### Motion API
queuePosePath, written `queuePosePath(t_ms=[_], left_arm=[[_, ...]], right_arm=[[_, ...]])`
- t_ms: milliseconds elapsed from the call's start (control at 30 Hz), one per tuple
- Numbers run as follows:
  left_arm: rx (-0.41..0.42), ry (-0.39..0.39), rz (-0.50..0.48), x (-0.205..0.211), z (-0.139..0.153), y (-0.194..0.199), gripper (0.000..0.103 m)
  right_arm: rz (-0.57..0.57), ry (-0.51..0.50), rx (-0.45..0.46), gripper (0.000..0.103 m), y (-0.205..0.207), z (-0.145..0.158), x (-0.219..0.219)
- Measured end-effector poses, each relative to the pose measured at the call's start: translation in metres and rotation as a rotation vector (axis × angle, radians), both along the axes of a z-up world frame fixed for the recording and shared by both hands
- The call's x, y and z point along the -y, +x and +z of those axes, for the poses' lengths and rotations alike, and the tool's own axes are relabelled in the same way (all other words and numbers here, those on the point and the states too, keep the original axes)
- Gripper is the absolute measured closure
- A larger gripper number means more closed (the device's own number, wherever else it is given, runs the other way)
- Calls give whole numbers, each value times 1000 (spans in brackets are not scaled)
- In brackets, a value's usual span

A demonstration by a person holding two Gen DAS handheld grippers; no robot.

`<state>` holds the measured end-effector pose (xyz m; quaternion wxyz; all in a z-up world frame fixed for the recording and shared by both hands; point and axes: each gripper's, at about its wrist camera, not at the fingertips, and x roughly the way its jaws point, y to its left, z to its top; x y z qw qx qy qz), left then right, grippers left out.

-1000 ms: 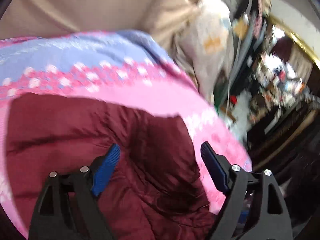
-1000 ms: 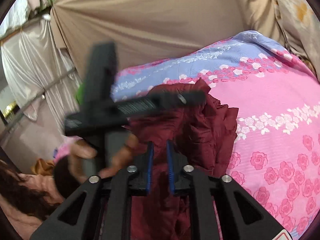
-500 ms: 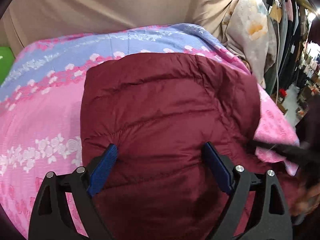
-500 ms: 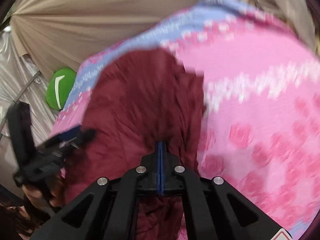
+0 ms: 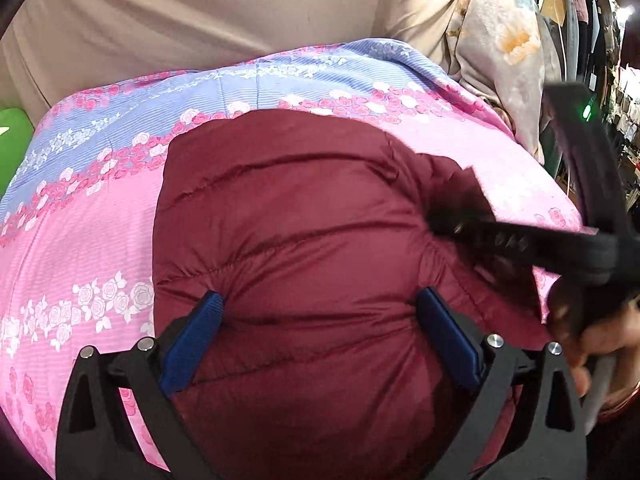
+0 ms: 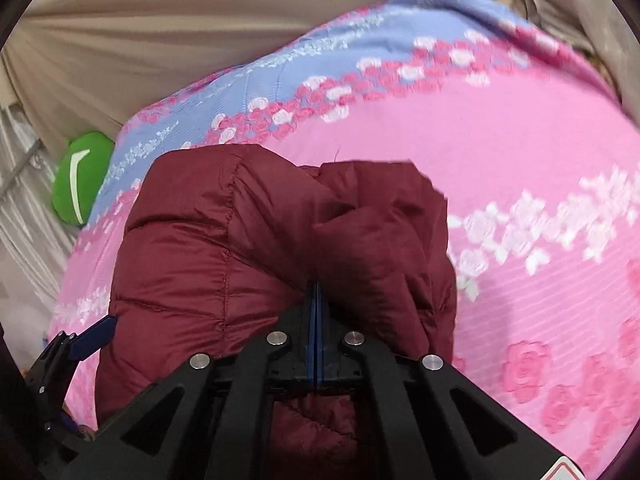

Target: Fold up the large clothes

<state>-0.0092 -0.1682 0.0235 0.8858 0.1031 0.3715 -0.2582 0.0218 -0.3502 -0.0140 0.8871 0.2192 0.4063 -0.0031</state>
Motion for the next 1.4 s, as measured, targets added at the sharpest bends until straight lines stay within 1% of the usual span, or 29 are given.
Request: queuePosePath(t_ms=[133,200,233,300,367,433,500,567,600,633,667,733,833,900,1000,1033,1067,1100,1133,1167,1200,1233,1267,1300,1333,1400], left_arm=[[4,16,1,5,-6,2,5],[2,25,1,6,-8,3,5],[0,25,1,5,-8,4,5],[-8,19,2,4,-9,5,5],[-10,15,4,4,-9,5,5],[-12,12,4,4,-9,6,5],[-14,9,2,4,-10,6,5],[-15,5,0,3,-9,6,5],[-14,4,-1,3,-9,6,5],[-13,4,-4,3,-9,6,5],[-11,4,-8,4,-10,4,5],[0,9,-8,6,-10,2,5],[12,9,4,5,-12,2,5],[8,-1,8,4,-13,3,5],[-4,-60,5,-12,-1,-1,5],[-20,-106,14,-27,8,-3,5],[-32,-131,19,-38,14,-3,5],[-46,-156,26,-52,20,-3,5],[-59,-177,33,-65,26,-3,5],[-81,-207,40,-84,30,-2,5],[-100,-226,45,-95,32,-1,5],[-126,-242,50,-107,32,2,5],[-168,-267,53,-120,29,6,5],[-202,-289,55,-128,25,9,5],[-253,-320,65,-138,17,14,5],[-332,-364,75,-144,3,20,5]], right_arm=[[-9,-2,10,103,-3,-5,-1],[-44,-27,24,103,-14,7,-2],[-56,-47,42,99,-23,16,-4],[-43,-87,97,95,-47,39,-11],[-31,-104,126,95,-75,55,-18],[-19,-115,124,95,-97,60,-24],[-14,-134,85,95,-118,53,-34],[-14,-152,14,95,-131,34,-43],[-19,-157,-19,97,-132,24,-45],[-28,-163,-45,103,-133,15,-47],[-45,-176,-62,103,-133,4,-47],[-53,-170,-61,103,-128,-13,-47],[-59,-149,-48,103,-120,-27,-46],[-55,-155,-43,103,-119,-27,-47],[-61,-133,-51,103,-124,-19,-43],[-70,-110,-45,99,-128,-13,-38],[-73,-89,-11,95,-135,-2,-35],[-85,-85,24,88,-142,9,-31],[-98,-86,41,70,-144,16,-27],[-112,-79,66,58,-149,24,-22],[-114,-51,97,37,-151,29,-17],[-114,-29,113,33,-151,31,-12],[-118,-8,118,33,-149,31,-8],[-124,17,104,33,-144,27,-4],[-128,34,89,33,-139,22,0],[-120,59,61,33,-127,11,3]])
